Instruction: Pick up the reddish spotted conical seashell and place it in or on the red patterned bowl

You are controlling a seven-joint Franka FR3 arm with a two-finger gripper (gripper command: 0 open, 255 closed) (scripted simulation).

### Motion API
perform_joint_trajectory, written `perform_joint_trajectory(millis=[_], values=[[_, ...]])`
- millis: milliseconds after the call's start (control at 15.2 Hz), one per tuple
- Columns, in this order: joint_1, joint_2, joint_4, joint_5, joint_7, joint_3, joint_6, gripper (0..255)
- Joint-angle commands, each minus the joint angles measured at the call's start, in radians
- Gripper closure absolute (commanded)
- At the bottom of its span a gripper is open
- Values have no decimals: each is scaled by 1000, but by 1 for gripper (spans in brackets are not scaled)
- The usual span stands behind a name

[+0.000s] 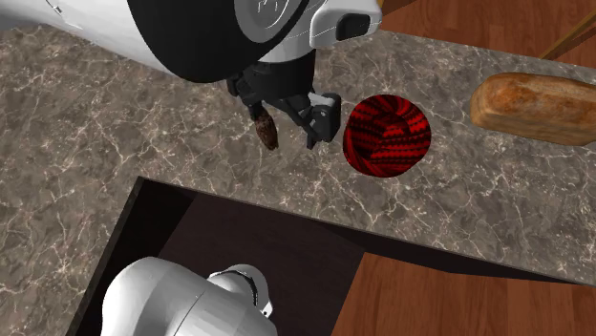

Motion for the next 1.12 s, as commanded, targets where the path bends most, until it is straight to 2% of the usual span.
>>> perform_joint_trajectory(millis=[0, 594, 1056], values=[[0, 0, 0, 0, 0, 0, 0, 0], [106, -20, -298, -3, -58, 91, 455, 0], [162, 102, -454, -40, -68, 182, 869, 0]])
